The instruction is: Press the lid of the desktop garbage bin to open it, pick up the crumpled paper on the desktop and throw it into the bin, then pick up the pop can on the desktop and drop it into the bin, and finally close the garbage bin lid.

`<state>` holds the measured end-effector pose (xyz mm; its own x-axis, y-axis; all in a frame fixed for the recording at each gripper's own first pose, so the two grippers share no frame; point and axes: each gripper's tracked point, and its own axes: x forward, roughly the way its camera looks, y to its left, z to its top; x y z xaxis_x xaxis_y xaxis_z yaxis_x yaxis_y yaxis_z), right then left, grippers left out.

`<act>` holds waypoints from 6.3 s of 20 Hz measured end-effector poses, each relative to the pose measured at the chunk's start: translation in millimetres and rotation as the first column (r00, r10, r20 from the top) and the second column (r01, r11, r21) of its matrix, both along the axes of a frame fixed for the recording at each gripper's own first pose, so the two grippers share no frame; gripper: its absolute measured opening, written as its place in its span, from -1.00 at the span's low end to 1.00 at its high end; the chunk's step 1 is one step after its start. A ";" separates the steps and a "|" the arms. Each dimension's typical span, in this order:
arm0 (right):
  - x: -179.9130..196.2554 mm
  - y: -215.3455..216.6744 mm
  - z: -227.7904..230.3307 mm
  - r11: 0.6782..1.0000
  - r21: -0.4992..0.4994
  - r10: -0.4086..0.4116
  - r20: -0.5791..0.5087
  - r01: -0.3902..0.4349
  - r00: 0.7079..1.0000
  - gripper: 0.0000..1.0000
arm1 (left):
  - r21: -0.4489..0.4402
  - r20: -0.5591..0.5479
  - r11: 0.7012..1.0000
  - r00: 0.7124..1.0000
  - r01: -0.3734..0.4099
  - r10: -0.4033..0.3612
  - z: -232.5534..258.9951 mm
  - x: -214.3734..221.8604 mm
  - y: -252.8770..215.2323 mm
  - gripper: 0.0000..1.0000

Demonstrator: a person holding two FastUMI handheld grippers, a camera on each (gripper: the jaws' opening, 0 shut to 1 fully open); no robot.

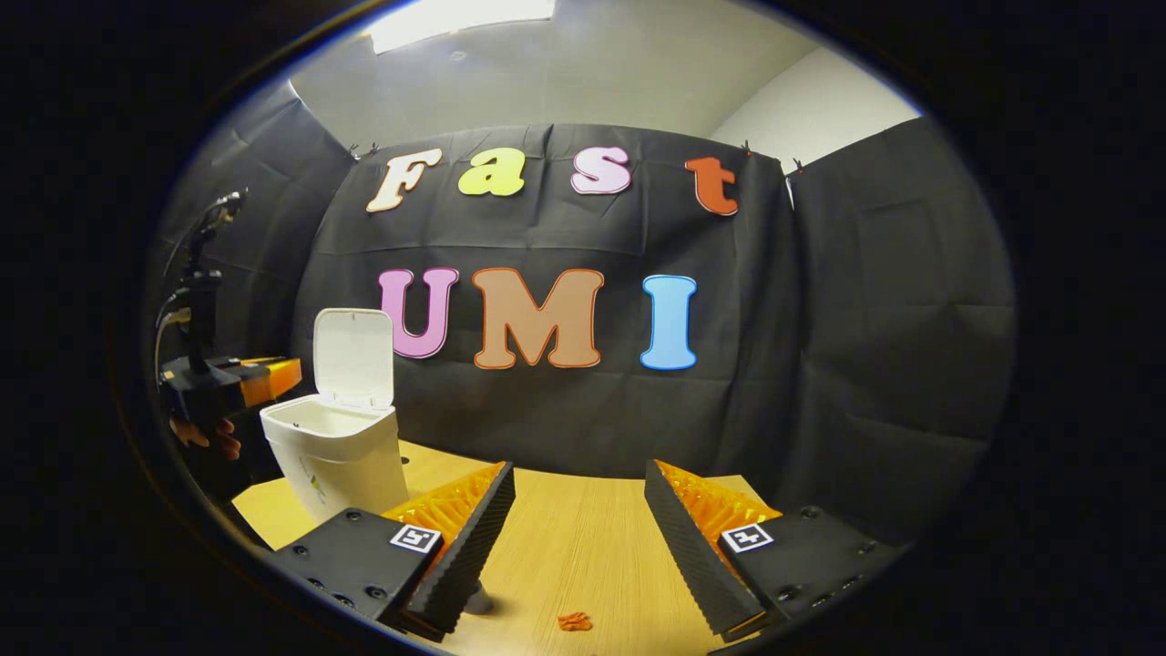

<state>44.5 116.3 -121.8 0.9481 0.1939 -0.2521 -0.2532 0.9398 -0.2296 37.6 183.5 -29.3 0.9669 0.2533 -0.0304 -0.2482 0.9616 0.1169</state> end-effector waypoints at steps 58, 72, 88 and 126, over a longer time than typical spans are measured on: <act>52.3 118.5 -83.1 0.925 0.032 0.373 -0.257 -0.378 0.891 -0.44 | 0.086 -0.032 0.986 0.989 -0.142 0.145 2.0 -87.1 31.8 0.74; 50.3 339.2 -54.1 0.795 0.076 0.605 -0.158 -0.601 0.780 -0.43 | 0.051 -0.088 0.978 0.975 -0.201 0.205 -19.8 -124.6 119.4 0.74; 58.6 344.3 -47.4 0.839 0.042 0.544 -0.089 -0.542 0.835 0.92 | 0.008 -0.088 0.997 0.993 -0.079 0.079 -26.6 -100.8 102.0 0.74; 16.4 -150.2 -28.5 0.973 0.005 -0.229 -0.136 0.232 0.964 0.93 | -0.275 -0.571 0.932 0.740 0.236 -0.356 -305.8 -20.5 -178.2 0.80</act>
